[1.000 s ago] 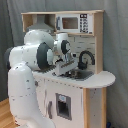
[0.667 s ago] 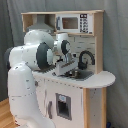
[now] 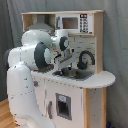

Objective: Play with the kitchen

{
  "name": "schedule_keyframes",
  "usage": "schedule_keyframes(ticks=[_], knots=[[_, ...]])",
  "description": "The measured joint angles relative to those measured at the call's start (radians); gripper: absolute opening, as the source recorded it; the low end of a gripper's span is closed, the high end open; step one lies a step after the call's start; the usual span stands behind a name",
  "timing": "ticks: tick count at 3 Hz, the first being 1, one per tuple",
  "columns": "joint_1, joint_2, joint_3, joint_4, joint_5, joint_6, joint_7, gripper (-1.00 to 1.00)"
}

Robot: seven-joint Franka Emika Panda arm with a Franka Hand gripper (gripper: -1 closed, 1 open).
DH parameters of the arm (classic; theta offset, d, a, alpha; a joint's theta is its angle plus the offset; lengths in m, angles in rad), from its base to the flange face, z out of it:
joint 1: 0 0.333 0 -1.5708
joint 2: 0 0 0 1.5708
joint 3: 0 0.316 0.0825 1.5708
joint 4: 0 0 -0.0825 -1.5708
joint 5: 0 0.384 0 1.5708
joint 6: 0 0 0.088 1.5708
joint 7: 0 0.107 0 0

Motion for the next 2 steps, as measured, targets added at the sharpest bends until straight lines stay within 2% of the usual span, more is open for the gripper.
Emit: schedule_keyframes(ticks=[1, 2], knots=[[0.008, 0.014, 0.028, 0.03, 0.064, -0.08, 0.018, 1.0], [0.015, 0.05, 0.064, 0.064, 0.064, -0.153, 0.06, 1.0]])
